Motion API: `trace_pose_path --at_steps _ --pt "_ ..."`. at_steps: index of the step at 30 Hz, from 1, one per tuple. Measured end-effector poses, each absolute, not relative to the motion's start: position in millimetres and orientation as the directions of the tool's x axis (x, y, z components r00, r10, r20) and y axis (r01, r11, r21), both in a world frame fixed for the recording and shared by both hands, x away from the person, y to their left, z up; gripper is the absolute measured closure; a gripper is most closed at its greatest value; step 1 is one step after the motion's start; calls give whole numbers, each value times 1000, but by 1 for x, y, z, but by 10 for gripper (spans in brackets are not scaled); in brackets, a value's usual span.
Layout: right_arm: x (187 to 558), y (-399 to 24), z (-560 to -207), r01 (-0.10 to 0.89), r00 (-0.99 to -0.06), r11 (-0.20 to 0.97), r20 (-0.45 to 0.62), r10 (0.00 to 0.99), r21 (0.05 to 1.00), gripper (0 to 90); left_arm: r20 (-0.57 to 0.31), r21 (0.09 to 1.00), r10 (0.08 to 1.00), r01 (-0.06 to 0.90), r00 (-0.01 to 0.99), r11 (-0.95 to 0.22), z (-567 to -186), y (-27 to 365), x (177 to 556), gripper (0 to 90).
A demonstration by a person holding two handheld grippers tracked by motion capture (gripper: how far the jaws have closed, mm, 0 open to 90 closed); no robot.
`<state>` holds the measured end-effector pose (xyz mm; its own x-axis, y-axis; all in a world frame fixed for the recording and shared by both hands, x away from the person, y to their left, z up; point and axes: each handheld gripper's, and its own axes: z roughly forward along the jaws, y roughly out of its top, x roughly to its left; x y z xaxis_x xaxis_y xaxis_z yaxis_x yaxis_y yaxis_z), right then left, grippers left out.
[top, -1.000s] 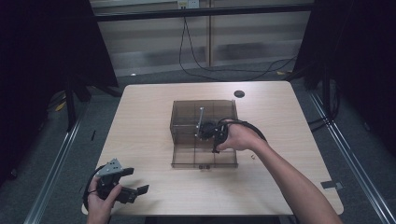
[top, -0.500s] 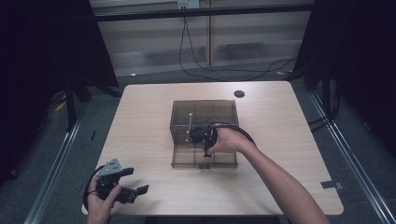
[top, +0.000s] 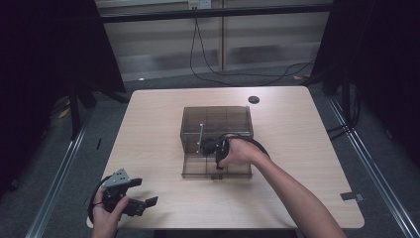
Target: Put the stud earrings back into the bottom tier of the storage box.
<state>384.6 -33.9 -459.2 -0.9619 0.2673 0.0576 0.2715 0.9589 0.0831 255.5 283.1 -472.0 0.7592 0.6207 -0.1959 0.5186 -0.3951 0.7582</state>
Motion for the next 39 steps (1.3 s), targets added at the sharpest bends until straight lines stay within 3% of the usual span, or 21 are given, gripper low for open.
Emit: trace_pose_path --at_steps 18,33,39 --pt "382 -55 -440 337 -941 927 71 330 166 778 -195 758 621 519 759 -396 -472 283 255 32" --pt "363 -121 -416 431 -900 860 61 432 272 795 -198 758 619 519 760 -395 -473 282 256 32" --pt "355 -147 -417 474 -877 837 64 476 272 796 -196 756 622 521 758 -397 -472 282 255 32"
